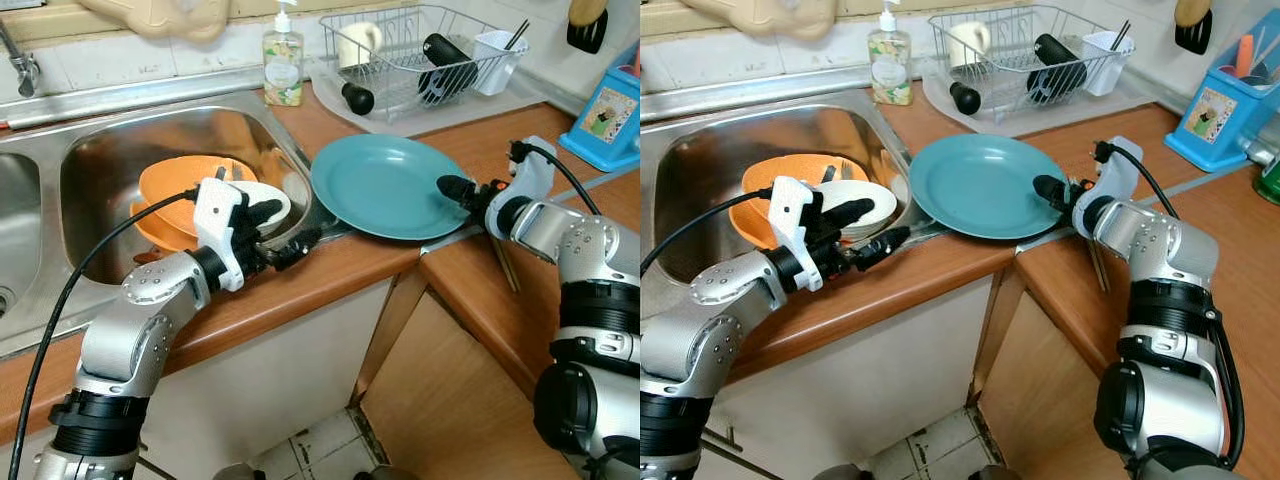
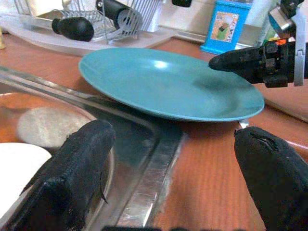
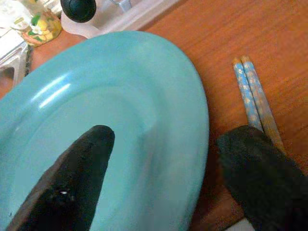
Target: Kitchen organization
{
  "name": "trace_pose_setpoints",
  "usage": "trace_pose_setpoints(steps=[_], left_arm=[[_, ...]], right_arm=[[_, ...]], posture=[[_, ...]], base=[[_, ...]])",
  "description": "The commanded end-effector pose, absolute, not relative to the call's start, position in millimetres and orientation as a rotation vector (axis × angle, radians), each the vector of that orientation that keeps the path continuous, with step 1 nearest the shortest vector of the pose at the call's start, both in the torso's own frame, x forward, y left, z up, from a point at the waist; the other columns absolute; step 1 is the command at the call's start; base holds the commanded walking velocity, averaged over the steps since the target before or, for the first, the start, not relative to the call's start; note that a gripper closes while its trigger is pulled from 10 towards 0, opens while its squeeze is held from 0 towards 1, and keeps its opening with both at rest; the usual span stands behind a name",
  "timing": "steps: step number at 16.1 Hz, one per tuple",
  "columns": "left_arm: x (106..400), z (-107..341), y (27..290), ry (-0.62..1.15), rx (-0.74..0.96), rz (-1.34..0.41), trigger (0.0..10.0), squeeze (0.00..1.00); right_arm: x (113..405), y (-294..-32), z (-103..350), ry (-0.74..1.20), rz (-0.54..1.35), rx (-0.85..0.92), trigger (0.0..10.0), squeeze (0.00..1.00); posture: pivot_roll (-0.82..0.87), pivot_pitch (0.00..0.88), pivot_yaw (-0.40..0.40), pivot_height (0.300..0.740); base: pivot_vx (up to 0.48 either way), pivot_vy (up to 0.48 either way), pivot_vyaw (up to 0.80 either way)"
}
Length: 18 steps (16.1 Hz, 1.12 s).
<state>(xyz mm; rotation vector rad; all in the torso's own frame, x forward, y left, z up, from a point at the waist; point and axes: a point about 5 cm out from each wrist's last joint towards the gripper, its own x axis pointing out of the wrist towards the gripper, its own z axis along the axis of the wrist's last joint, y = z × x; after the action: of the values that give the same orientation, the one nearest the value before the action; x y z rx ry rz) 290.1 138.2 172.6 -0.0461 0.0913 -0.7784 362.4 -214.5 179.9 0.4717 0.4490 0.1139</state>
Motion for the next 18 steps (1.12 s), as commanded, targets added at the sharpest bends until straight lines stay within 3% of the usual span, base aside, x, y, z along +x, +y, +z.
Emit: trace_pose_setpoints(steps=[1,2,9,10,12,13,15,18], left_arm=[[287.2,173.3,136.1,0.101,-0.038,-0.804,10.0,0.0],[286.4,172.9,135.8,0.107,-0.034,-0.811,10.0,0.0],[285.7,172.4,134.7,0.121,-0.028,-0.83,10.0,0.0],[285.7,172.4,134.8,0.122,-0.027,-0.83,10.0,0.0],[284.4,170.7,135.1,0.13,-0.028,-0.832,10.0,0.0],[284.4,170.3,134.6,0.132,-0.028,-0.833,10.0,0.0],[284.9,170.5,133.5,0.133,-0.028,-0.835,10.0,0.0],[285.0,170.4,133.4,0.134,-0.027,-0.836,10.0,0.0]], right_arm=[[361.3,-221.0,185.5,0.428,0.1,0.479,10.0,0.34],[360.5,-225.0,186.4,0.418,0.079,0.494,10.0,0.0],[356.3,-209.7,176.3,0.462,0.148,0.539,10.0,0.0],[356.3,-209.2,175.9,0.464,0.148,0.539,9.5,0.0],[355.5,-203.7,172.1,0.482,0.163,0.56,3.9,0.0],[355.2,-202.4,170.2,0.489,0.165,0.561,2.4,0.0],[354.3,-198.9,168.1,0.499,0.178,0.581,0.3,0.0],[354.2,-196.9,167.8,0.498,0.186,0.606,0.0,0.0]], posture=[[-0.15,0.0,0.004,0.74],[-0.15,0.0,0.005,0.74],[-0.15,0.0,0.009,0.74],[-0.15,0.0,0.009,0.74],[-0.16,0.0,0.008,0.74],[-0.16,0.0,0.008,0.74],[-0.16,0.0,0.008,0.74],[-0.16,0.0,0.008,0.74]], base=[[0.0,0.0,0.0],[0.0,0.0,0.0],[0.0,0.0,0.0],[0.0,0.0,0.0],[0.0,0.0,0.0],[0.0,0.0,0.0],[0.0,0.0,0.0],[0.0,0.0,0.0]])
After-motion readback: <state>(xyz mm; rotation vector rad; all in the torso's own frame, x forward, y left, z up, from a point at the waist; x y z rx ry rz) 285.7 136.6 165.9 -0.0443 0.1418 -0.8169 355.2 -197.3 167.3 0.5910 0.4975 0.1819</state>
